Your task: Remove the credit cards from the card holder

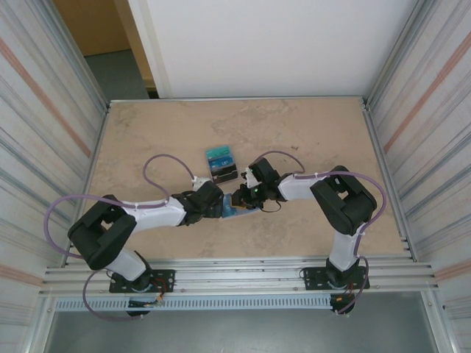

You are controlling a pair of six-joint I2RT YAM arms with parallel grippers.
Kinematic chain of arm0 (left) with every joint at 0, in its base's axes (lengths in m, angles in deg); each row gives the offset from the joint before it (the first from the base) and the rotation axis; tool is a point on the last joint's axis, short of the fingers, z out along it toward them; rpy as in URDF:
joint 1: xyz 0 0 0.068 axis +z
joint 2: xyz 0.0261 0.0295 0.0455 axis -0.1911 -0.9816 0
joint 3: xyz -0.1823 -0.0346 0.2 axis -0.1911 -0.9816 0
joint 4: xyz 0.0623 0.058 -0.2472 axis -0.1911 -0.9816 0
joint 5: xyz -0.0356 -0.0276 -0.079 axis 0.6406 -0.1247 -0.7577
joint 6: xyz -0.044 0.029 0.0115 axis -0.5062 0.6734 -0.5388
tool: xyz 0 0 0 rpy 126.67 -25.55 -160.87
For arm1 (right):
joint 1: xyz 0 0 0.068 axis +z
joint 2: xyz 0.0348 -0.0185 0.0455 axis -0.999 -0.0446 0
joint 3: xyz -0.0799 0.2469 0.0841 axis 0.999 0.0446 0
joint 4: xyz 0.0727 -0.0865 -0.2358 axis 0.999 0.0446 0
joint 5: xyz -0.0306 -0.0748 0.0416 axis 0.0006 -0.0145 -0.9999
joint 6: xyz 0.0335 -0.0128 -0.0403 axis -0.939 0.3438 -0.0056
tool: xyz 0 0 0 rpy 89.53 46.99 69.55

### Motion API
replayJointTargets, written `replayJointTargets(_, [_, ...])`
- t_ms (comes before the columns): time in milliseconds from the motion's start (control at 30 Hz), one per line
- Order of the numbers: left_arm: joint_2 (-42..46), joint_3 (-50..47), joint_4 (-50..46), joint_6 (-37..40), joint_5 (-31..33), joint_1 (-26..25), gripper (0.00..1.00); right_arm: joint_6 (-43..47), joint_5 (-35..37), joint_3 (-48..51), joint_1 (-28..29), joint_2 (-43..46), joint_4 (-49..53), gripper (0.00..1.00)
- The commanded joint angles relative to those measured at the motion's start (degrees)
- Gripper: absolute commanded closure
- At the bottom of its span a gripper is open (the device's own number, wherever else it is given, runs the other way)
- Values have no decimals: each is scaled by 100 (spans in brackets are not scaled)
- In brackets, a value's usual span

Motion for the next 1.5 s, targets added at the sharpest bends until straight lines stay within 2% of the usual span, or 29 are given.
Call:
replayJointTargets(0, [-172, 31, -459, -53, 59, -76, 1, -281, -491, 66, 22, 72, -662, 81])
replayJointTargets(233, [-195, 86, -514, -36, 98, -111, 1, -394, -682, 118, -5, 12, -991, 83])
replayJointTargets(400, [-188, 142, -570, -34, 141, -137, 1, -407, -748, 106, -30, -73, -1088, 77])
replayJointTargets(733, [-112, 109, -782, -87, 356, -138, 1, -675, -985, 459, -198, 10, -1754, 81])
replayJointTargets(1000, [-148, 148, -834, -42, 371, -130, 1, -953, -1054, 656, -251, -3, -2271, 81])
replayJointTargets(1167, [-212, 207, -867, -26, 355, -103, 1, -1040, -1054, 754, -314, 0, -2389, 77])
replayJointTargets(1467, [-207, 191, -917, -48, 348, -67, 1, -1035, -1105, 900, -460, 31, -2455, 79])
